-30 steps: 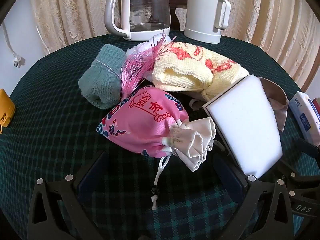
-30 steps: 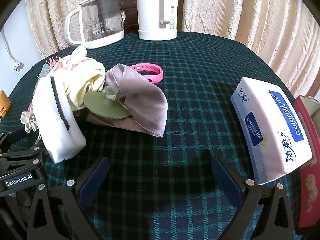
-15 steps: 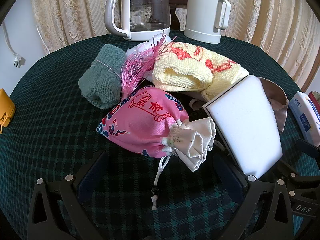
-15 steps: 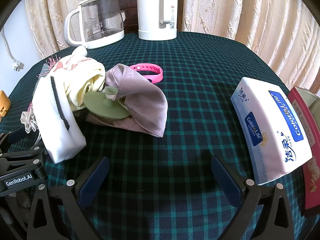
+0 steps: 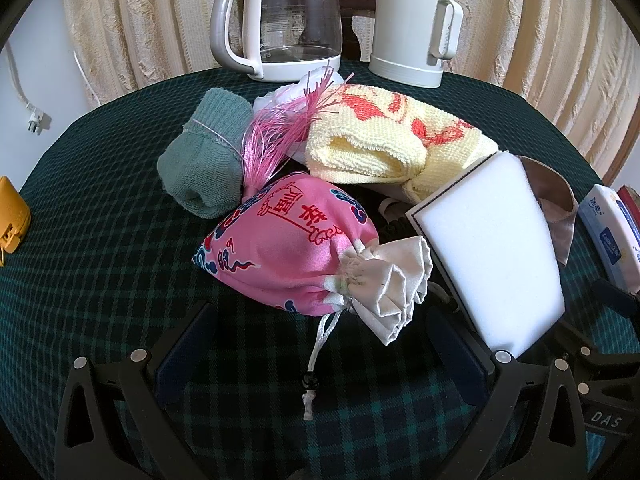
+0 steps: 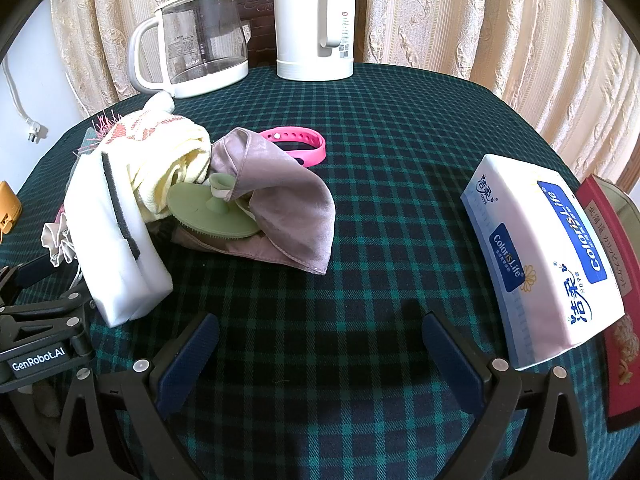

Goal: Organize soft objects

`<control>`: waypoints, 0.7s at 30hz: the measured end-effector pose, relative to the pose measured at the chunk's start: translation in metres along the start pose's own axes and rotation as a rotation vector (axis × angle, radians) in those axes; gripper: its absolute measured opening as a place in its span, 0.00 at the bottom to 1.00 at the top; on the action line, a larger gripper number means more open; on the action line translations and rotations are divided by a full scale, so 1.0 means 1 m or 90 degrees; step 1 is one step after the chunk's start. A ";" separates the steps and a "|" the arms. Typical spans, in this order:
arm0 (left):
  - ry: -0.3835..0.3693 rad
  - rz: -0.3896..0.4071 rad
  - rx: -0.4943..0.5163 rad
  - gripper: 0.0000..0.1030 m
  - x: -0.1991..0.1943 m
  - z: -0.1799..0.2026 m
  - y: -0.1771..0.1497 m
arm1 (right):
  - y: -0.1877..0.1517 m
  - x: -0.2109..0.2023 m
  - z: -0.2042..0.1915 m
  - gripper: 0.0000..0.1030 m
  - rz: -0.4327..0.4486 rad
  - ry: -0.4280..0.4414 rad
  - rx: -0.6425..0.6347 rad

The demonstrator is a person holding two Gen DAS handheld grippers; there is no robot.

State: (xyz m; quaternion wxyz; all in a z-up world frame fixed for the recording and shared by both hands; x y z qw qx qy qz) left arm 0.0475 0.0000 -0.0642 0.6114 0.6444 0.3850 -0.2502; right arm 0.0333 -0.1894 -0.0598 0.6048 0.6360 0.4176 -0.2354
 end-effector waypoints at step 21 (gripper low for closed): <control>-0.049 0.003 -0.023 1.00 -0.016 -0.030 -0.017 | -0.002 -0.004 -0.002 1.00 -0.007 0.017 -0.022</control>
Point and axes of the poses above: each gripper's, at about its wrist camera, not at the fingertips, and x roughly the way its jaws point, z to its right, y to its top, the point moved 8 cm from there along x, roughly the way its jaws point, and after that the axes turned 11 degrees about y, right-handed, at the moved point
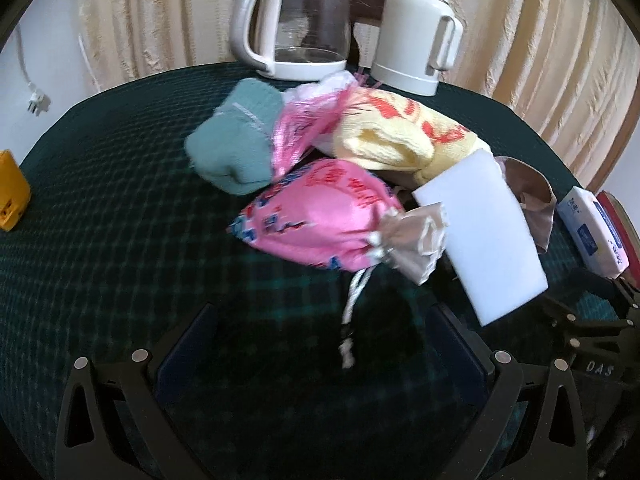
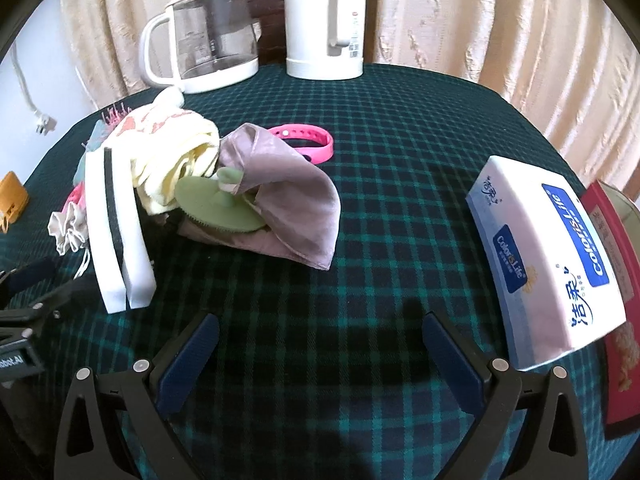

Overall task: Organize soft objects
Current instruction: 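Grasp the white sponge block with the right gripper while the left approaches the pink pouch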

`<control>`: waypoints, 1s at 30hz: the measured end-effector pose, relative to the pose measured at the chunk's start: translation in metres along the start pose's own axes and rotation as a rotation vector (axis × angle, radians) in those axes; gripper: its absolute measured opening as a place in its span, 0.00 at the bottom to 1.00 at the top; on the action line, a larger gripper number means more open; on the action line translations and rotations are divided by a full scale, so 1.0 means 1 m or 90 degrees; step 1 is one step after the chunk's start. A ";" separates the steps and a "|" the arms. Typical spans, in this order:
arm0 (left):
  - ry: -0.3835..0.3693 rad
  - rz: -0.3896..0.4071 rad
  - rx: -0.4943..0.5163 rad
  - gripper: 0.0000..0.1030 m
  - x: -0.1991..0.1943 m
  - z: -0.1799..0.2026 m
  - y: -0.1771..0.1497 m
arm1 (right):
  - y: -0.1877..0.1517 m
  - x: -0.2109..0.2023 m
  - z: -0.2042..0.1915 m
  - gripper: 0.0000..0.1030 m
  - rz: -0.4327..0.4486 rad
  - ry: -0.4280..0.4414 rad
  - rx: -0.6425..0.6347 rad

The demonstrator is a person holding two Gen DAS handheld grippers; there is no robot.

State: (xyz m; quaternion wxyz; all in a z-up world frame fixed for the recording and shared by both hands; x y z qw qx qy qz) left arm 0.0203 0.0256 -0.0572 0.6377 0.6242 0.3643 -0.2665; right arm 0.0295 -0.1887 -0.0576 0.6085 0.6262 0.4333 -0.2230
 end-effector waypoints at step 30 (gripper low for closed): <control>0.062 0.070 -0.034 1.00 -0.030 -0.057 0.009 | 0.020 -0.004 -0.100 0.83 0.058 0.088 -0.180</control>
Point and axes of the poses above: each gripper's, at about its wrist camera, not at the fingertips, and x roughly the way its jaws point, z to its right, y to its top, the point moved 8 cm from there along x, roughly the way its jaws point, and after that the axes turned 11 degrees about y, right-handed, at the moved point
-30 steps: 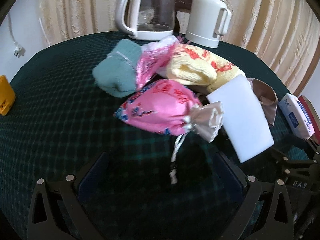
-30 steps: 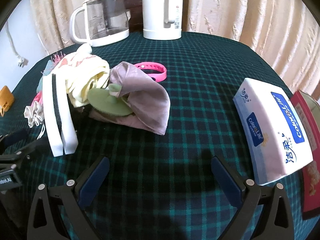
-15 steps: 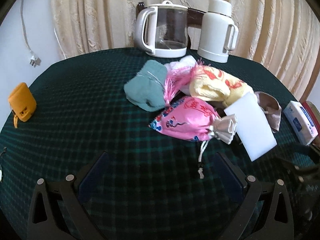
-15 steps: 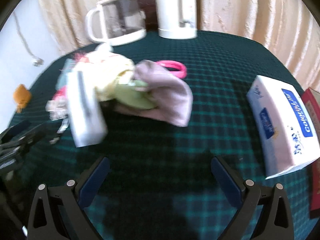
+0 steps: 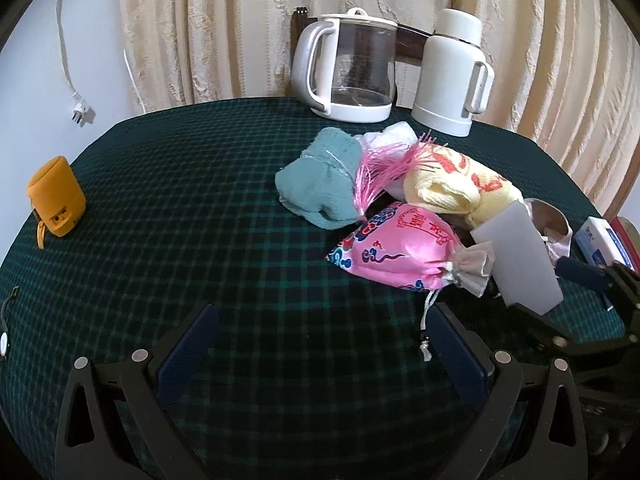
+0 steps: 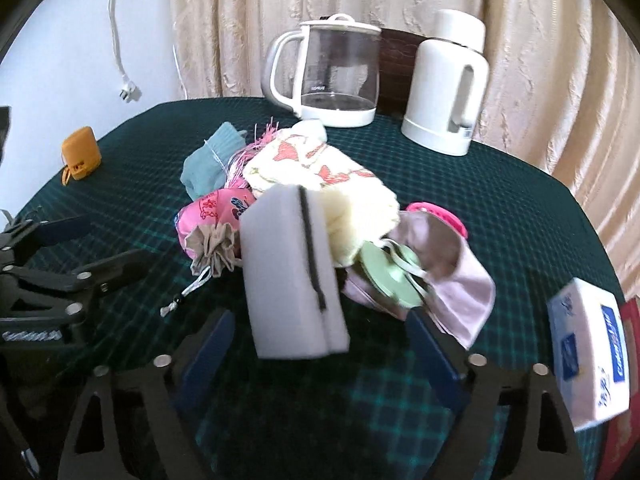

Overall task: Organize soft objects
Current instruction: 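Grasp the white sponge block with the right gripper while the left approaches the pink pouch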

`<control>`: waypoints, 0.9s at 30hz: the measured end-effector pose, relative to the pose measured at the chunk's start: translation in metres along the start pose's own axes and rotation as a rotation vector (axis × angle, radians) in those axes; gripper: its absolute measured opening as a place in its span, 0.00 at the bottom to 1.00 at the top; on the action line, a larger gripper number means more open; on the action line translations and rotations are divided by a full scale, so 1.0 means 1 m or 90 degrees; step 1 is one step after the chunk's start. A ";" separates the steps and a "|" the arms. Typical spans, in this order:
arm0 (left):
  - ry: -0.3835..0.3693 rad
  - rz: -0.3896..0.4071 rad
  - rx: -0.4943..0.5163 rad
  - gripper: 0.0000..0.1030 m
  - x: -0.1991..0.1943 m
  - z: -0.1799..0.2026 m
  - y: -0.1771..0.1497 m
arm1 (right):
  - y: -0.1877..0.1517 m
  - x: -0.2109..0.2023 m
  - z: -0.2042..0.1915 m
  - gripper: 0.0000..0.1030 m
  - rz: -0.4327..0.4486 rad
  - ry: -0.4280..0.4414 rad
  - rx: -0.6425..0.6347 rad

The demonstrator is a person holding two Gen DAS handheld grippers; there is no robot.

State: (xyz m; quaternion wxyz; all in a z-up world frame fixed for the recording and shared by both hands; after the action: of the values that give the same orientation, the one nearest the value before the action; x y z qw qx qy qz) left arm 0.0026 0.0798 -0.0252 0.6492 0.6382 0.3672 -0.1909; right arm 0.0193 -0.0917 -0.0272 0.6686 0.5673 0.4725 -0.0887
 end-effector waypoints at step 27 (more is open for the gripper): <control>-0.016 -0.021 -0.025 1.00 0.010 0.047 0.039 | -0.024 -0.059 0.038 0.44 0.080 0.053 0.134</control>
State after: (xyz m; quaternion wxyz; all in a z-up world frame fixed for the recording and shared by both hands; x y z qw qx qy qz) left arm 0.0482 0.0408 -0.0095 0.6628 0.6169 0.3730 -0.2026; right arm -0.0079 -0.1568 -0.0040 0.5893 0.6660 0.4516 -0.0725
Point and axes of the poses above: each gripper's, at about its wrist camera, not at the fingertips, and x roughly the way its jaws point, z to its right, y to its top, the point moved 8 cm from there along x, roughly the way its jaws point, and after that the axes turned 11 degrees about y, right-handed, at the moved point
